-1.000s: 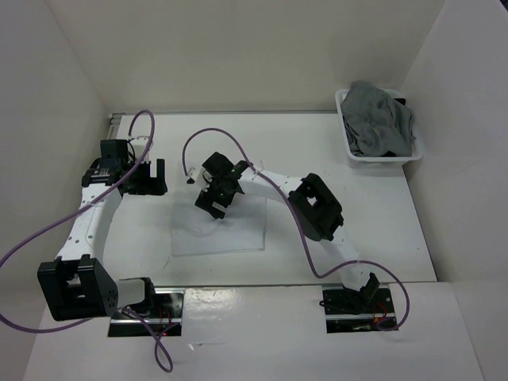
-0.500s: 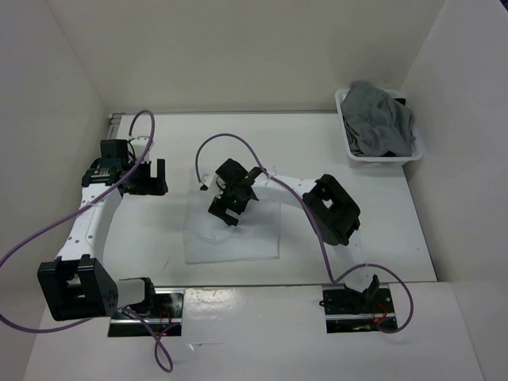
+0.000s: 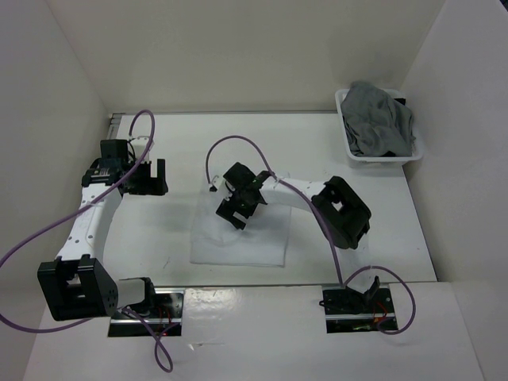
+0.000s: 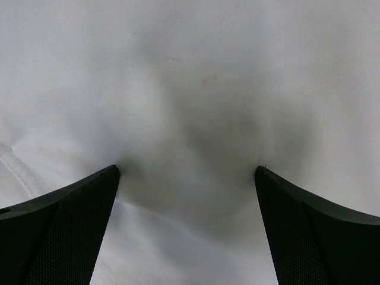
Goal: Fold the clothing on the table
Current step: Flatten the skirt out
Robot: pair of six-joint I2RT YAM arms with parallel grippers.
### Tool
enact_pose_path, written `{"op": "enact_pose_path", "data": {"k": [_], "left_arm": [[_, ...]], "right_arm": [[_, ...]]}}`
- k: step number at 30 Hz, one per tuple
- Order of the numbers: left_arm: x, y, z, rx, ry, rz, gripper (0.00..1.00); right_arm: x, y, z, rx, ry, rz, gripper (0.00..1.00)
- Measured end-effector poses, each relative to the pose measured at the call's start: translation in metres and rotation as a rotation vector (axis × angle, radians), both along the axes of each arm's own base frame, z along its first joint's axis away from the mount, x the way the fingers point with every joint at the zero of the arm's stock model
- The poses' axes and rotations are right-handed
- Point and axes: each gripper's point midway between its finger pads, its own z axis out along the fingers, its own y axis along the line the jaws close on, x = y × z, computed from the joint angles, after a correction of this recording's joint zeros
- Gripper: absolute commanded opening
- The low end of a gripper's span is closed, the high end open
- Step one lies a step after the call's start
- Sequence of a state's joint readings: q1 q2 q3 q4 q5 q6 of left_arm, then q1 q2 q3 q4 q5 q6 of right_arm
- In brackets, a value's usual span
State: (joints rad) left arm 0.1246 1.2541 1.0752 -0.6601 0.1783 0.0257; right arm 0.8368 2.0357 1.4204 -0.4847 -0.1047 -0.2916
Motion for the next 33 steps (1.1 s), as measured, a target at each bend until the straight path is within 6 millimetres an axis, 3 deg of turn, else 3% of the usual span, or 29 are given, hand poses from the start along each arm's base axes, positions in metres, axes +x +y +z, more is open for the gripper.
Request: {"op": "enact_pose_path", "data": {"k": [18,33], "left_arm": [[-0.001,0.000,-0.001,-0.002,0.003,-0.001,1.00],[-0.001,0.000,-0.001,-0.002,0.002,-0.001,1.00]], "right_arm": [[-0.007,-0.008,-0.001,-0.019,0.007,0.064,0.99],[-0.021,0.003,-0.001,-0.034,-0.010,0.170,0.99]]}}
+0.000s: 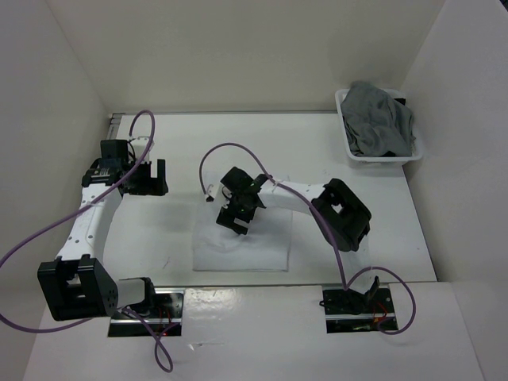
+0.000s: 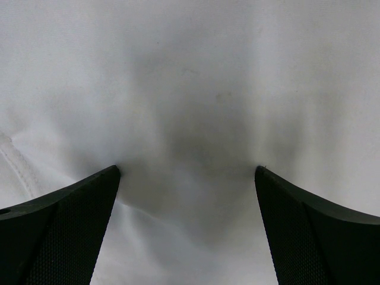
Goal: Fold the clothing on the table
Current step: Flatten the skirt out, then fold the skirt
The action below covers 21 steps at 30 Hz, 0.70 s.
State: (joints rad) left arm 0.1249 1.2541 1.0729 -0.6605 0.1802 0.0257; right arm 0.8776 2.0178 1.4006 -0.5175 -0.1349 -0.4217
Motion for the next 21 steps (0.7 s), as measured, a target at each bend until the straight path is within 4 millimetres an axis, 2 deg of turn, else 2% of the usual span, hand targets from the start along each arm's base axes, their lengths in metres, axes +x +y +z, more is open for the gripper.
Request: {"op": "enact_pose_path", "data": {"k": [9,12,14,17,19,21], "left_arm": [[0.000,0.000,0.001,-0.001,-0.004,-0.003,1.00],[0.000,-0.005,0.003,-0.019,-0.012,-0.020,1.00],[0.001,-0.012,0.003,-0.031,-0.003,-0.043,1.00],[0.014,-0.027,0.002,-0.051,0.016,-0.105,1.00],[0.031,-0.036,-0.002,-0.068,0.033,-0.150,1.00],[0.051,-0.043,-0.012,-0.091,0.048,-0.180,1.00]], "right_arm": [[-0.003,-0.002,0.004,-0.017,-0.008,0.013,0.99],[-0.010,-0.011,0.021,-0.031,-0.015,0.001,0.99],[-0.006,-0.015,0.053,0.014,-0.062,-0.025,0.99],[0.006,-0.026,0.127,0.161,-0.183,-0.083,0.99],[0.026,-0.054,0.177,0.269,-0.272,-0.174,0.99],[0.055,-0.094,0.212,0.342,-0.360,-0.304,0.91]]}}
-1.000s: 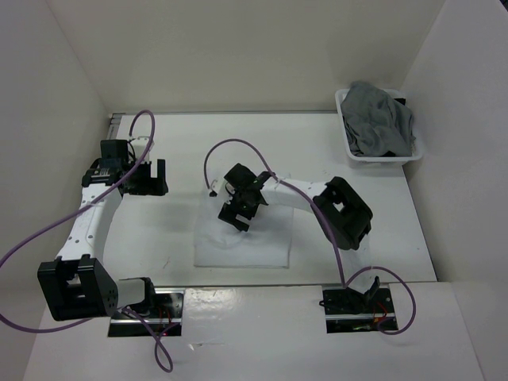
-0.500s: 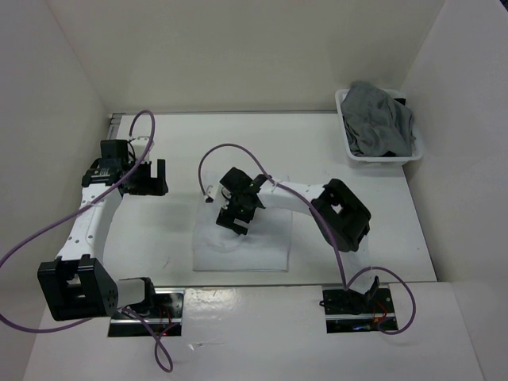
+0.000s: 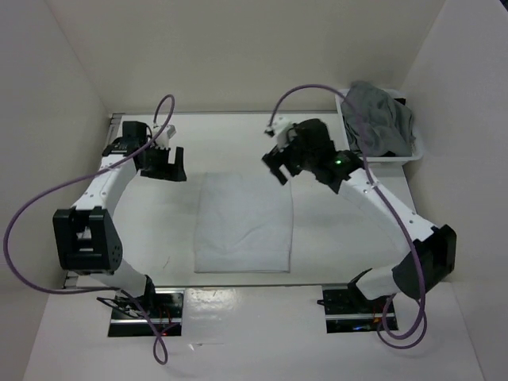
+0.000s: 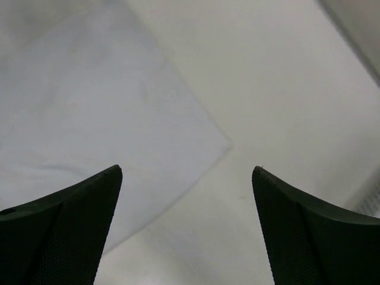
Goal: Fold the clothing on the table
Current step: Fold the skirt
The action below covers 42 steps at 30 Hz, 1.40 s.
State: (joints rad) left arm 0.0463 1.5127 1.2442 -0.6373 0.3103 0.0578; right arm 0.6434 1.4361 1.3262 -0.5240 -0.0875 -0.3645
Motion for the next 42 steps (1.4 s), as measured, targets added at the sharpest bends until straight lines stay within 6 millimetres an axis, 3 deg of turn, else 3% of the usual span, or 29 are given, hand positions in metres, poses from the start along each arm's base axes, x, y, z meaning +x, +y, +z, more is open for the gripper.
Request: {"op": "enact_pose_path", "data": {"k": [2,4,5,7,9,12,20,25,32,39,42], "left_arm": [[0.015,-0.005,-0.017,-0.028,0.033,-0.026,0.91],[0.027,-0.009,-0.038,-0.061,0.074,-0.051,0.83],[0.031,-0.011,-0.050,-0.078,0.102,-0.057,0.71],[0.038,-0.013,-0.072,-0.106,0.146,-0.066,0.61],[0.043,-0.015,-0.088,-0.120,0.182,-0.068,0.59],[0.051,-0.017,-0.102,-0.115,0.196,-0.072,0.61],[0.078,-0.044,-0.105,-0.084,0.141,-0.135,0.64],[0.082,-0.057,-0.118,-0.067,0.154,-0.159,0.64],[0.094,-0.070,-0.118,-0.052,0.124,-0.180,0.64],[0.102,-0.080,-0.119,-0.055,0.115,-0.192,0.55],[0.102,-0.083,-0.120,-0.059,0.114,-0.192,0.45]], "right_arm": [[0.025,-0.042,0.014,0.043,-0.037,-0.134,0.84],[0.040,-0.070,0.007,0.050,-0.027,-0.224,0.83],[0.041,-0.076,-0.004,0.043,-0.005,-0.245,0.81],[0.037,-0.080,-0.028,0.019,0.050,-0.254,0.80],[0.034,-0.080,-0.047,-0.002,0.096,-0.253,0.80],[0.034,-0.080,-0.059,-0.009,0.128,-0.252,0.80],[0.039,-0.082,-0.080,-0.022,0.182,-0.255,0.82],[0.039,-0.082,-0.082,-0.019,0.190,-0.252,0.84],[0.040,-0.083,-0.082,-0.017,0.192,-0.254,0.84],[0.041,-0.086,-0.082,-0.014,0.193,-0.260,0.84],[0.042,-0.087,-0.082,-0.012,0.194,-0.261,0.84]]}}
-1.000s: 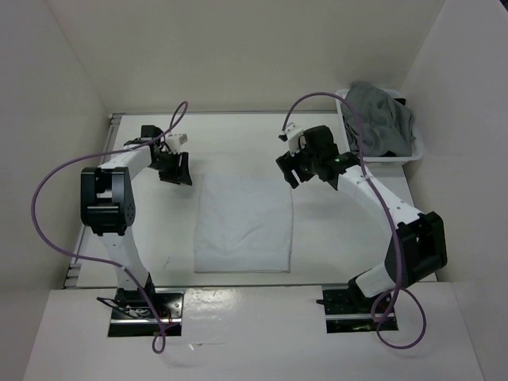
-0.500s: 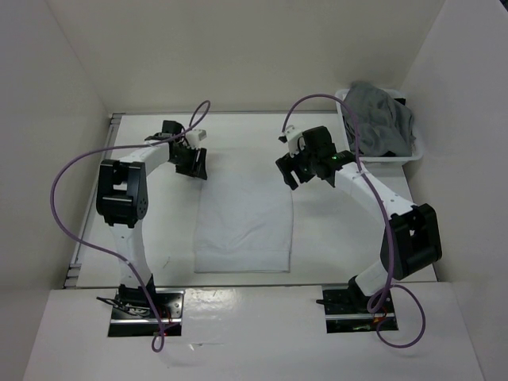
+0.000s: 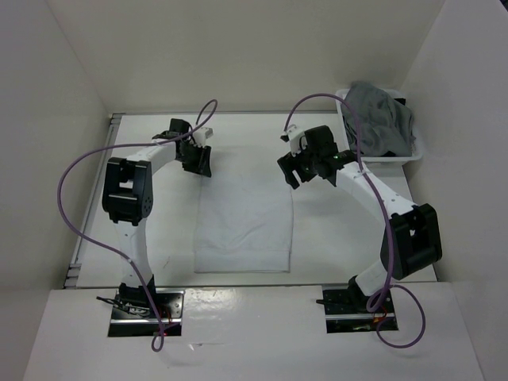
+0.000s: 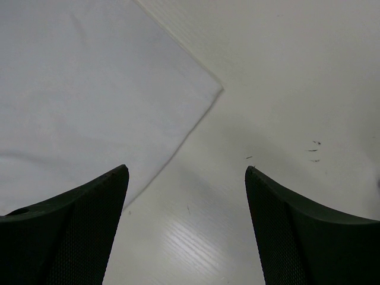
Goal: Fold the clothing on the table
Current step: Fold the skirt
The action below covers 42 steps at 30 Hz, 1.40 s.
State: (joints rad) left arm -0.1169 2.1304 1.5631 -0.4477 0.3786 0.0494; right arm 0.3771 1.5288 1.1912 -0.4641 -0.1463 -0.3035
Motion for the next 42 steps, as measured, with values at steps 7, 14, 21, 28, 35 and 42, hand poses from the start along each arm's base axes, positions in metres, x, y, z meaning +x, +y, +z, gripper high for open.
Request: {"op": "enact_pose_path", "data": {"k": [7,14,21,28,35,42], "left_arm": [[0.001,-0.002,-0.003,-0.001,0.003,-0.003,0.24],[0.000,-0.003,-0.005,-0.002,0.006,-0.004,0.04],[0.000,-0.002,-0.005,-0.002,0.006,-0.005,0.00],[0.000,-0.002,-0.005,0.000,0.007,-0.004,0.00],[-0.003,0.001,-0.005,0.002,0.007,0.001,0.00],[-0.006,0.002,-0.005,0.002,0.009,0.004,0.00]], "right_arm": [[0.001,-0.002,0.000,0.000,0.000,-0.005,0.84],[0.004,-0.004,-0.009,-0.009,0.020,-0.013,0.84],[0.031,-0.009,-0.037,-0.018,0.090,-0.042,0.84],[0.054,0.000,-0.075,-0.020,0.168,-0.031,0.82],[0.056,-0.001,-0.101,-0.033,0.222,-0.036,0.74],[0.054,-0.001,-0.116,-0.042,0.256,-0.038,0.66]]}}
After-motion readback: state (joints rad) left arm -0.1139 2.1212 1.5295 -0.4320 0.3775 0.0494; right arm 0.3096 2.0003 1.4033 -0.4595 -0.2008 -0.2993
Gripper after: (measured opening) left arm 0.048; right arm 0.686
